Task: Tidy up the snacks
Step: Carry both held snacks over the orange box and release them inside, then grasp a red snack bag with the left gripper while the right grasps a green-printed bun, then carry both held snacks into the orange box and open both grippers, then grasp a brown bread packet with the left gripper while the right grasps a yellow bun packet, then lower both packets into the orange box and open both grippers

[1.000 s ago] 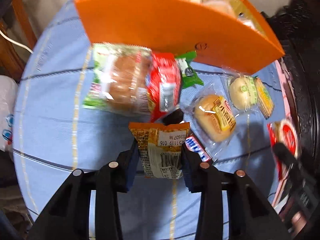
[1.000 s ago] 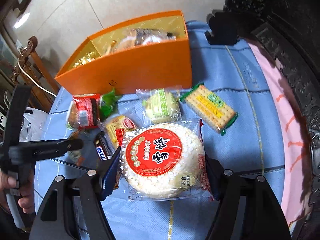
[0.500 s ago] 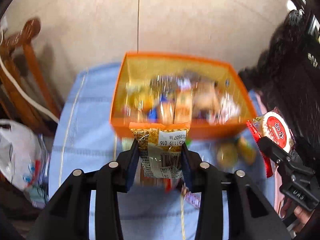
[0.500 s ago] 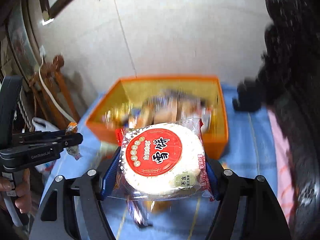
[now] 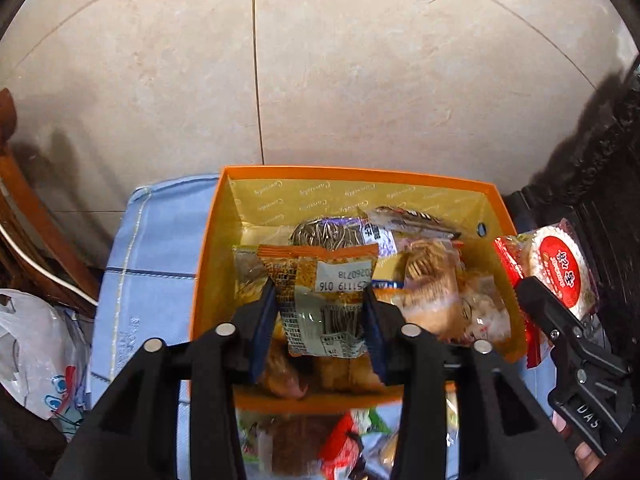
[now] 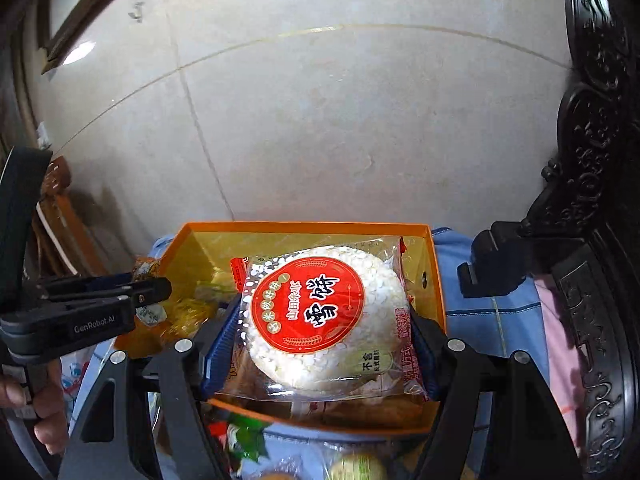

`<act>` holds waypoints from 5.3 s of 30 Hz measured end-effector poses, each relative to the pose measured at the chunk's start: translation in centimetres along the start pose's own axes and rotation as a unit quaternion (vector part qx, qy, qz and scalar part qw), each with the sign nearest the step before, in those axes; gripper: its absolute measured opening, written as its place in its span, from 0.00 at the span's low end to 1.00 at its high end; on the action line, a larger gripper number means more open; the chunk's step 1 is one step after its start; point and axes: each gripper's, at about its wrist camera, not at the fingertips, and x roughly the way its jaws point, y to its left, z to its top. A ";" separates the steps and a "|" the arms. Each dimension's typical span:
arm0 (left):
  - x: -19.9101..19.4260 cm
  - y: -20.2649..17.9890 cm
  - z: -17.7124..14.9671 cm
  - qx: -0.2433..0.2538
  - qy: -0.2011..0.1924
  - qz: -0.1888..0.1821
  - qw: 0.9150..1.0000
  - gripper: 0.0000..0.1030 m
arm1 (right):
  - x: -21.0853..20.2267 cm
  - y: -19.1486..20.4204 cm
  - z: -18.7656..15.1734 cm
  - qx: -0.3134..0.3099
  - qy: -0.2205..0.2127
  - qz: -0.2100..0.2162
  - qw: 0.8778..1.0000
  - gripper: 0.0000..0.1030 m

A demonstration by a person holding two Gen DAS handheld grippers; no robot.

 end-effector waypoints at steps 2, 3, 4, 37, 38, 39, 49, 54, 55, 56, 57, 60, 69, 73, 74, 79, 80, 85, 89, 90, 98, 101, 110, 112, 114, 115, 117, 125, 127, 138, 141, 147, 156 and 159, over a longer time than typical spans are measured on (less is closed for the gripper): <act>1.0 0.2 0.2 -0.009 0.004 0.037 0.999 0.96 | 1.3 0.0 0.0 -0.004 0.025 -0.026 0.999 0.78; 0.7 0.3 -0.2 -0.009 -0.017 0.059 0.998 0.96 | 1.2 0.0 -0.2 -0.008 0.021 -0.045 0.999 0.81; 0.4 0.3 -0.5 -0.004 -0.029 0.061 0.998 0.96 | 0.9 0.1 -0.5 -0.013 0.011 -0.052 0.999 0.89; 4.3 -2.2 -17.5 0.052 0.097 0.024 0.994 0.30 | -5.6 -7.9 -17.2 0.060 0.112 -0.108 0.986 0.93; 4.4 -2.0 -17.5 0.042 0.107 0.009 0.993 0.30 | -5.3 -7.3 -17.1 0.055 0.113 -0.098 0.987 0.93; 4.3 -1.4 -17.5 0.021 0.110 0.003 0.994 0.29 | -5.0 -6.8 -17.0 0.049 0.115 -0.091 0.988 0.93; 1.3 3.3 -19.0 -0.039 0.102 -0.037 0.993 0.28 | 0.4 -2.2 -16.0 -0.010 0.138 -0.062 0.989 0.93; 0.6 3.9 -19.3 -0.045 0.103 -0.046 0.993 0.28 | 4.3 -1.9 -16.5 -0.020 0.191 -0.071 0.979 0.59; 0.4 4.1 -19.3 -0.047 0.103 -0.047 0.992 0.28 | 4.3 -1.9 -16.5 -0.014 0.190 -0.073 0.979 0.55; 0.1 4.3 -19.4 -0.047 0.102 -0.048 0.992 0.28 | 4.2 -1.9 -16.4 -0.016 0.190 -0.074 0.979 0.53; 0.0 4.4 -19.2 -0.046 0.102 -0.049 0.992 0.28 | 3.8 -1.8 -16.3 -0.017 0.188 -0.074 0.979 0.53; -1.0 4.9 -19.1 -0.048 0.094 -0.055 0.993 0.28 | 1.3 -2.1 -15.8 0.004 0.169 -0.044 0.985 0.52; -4.9 4.4 -17.5 -0.035 0.056 -0.082 0.994 0.28 | -6.1 -2.2 -13.1 0.007 0.098 0.001 0.995 0.52; -7.3 3.3 -14.7 -0.015 0.019 -0.093 0.995 0.28 | -8.1 -2.0 -9.6 0.010 0.052 0.017 0.998 0.52; -7.9 3.0 -13.7 -0.010 0.008 -0.096 0.995 0.28 | -8.2 -1.8 -8.7 0.005 0.041 0.019 0.999 0.52; -9.0 1.2 -7.1 0.014 -0.047 -0.095 0.994 0.28 | -6.8 -0.6 -3.2 -0.017 -0.007 0.017 1.000 0.53; -8.8 0.8 -6.0 0.018 -0.053 -0.094 0.994 0.28 | -6.4 -0.2 -2.3 -0.021 -0.012 0.015 1.000 0.53; -6.8 -0.1 -1.8 0.014 -0.069 -0.064 0.995 0.85 | -2.2 0.7 0.6 -0.010 -0.012 -0.003 1.000 0.61; -6.3 0.4 -1.4 0.004 -0.083 -0.036 0.996 0.96 | -2.5 0.9 -0.2 -0.013 -0.027 -0.028 0.999 0.78; -6.1 0.5 -1.6 0.005 -0.076 -0.036 0.996 0.96 | -2.6 0.9 -0.5 -0.016 -0.025 -0.028 0.999 0.78; -5.3 2.5 -5.8 0.002 -0.043 -0.017 0.999 0.96 | -4.3 -0.8 -4.6 0.001 0.005 -0.023 1.000 0.78; -4.7 3.5 -8.0 -0.006 -0.020 -0.005 1.000 0.96 | -4.7 -1.4 -6.6 0.011 0.022 -0.023 0.999 0.79; 0.2 5.7 -15.1 -0.045 0.079 0.027 0.995 0.96 | -4.9 -1.9 -13.7 0.022 0.095 -0.020 0.995 0.79; 1.0 5.5 -15.9 -0.039 0.088 0.034 0.995 0.96 | -4.9 -2.0 -15.1 0.024 0.111 -0.016 0.993 0.79; 1.6 5.2 -16.4 -0.028 0.090 0.045 0.995 0.96 | -4.8 -2.0 -15.9 0.023 0.121 -0.014 0.992 0.79; 2.0 5.1 -16.5 -0.027 0.093 0.047 0.994 0.96 | -4.7 -2.0 -16.4 0.023 0.126 -0.014 0.992 0.79; 2.8 5.1 -16.8 -0.037 0.102 0.045 0.993 0.96 | -4.6 -2.2 -16.9 0.028 0.132 -0.011 0.991 0.79; 7.0 3.4 -18.2 -0.010 0.136 0.089 0.987 0.83 | -3.4 -1.3 -17.1 0.023 0.148 -0.009 0.989 0.79; 6.8 3.4 -18.3 0.001 0.127 0.110 0.986 0.71 | -2.7 -0.2 -17.2 -0.001 0.152 -0.007 0.988 0.79; 4.8 7.8 -20.3 -0.052 0.155 0.058 0.985 0.71 | 4.2 5.8 -19.4 -0.120 0.216 0.003 0.969 0.60; 3.9 8.3 -20.5 -0.055 0.147 0.051 0.986 0.71 | 2.5 5.8 -18.2 -0.099 0.203 0.017 0.974 0.54; 0.3 8.6 -19.0 -0.061 0.109 0.022 0.992 0.71 | -2.7 4.1 -15.4 -0.068 0.157 0.053 0.984 0.54; -4.3 5.3 -13.3 -0.022 0.036 -0.012 0.999 0.71 | -7.5 2.4 -9.1 -0.053 0.064 0.054 0.995 0.54; -5.3 4.4 -9.8 -0.014 0.012 -0.019 1.000 0.71 | -7.3 2.0 -4.9 -0.055 0.024 0.043 0.997 0.54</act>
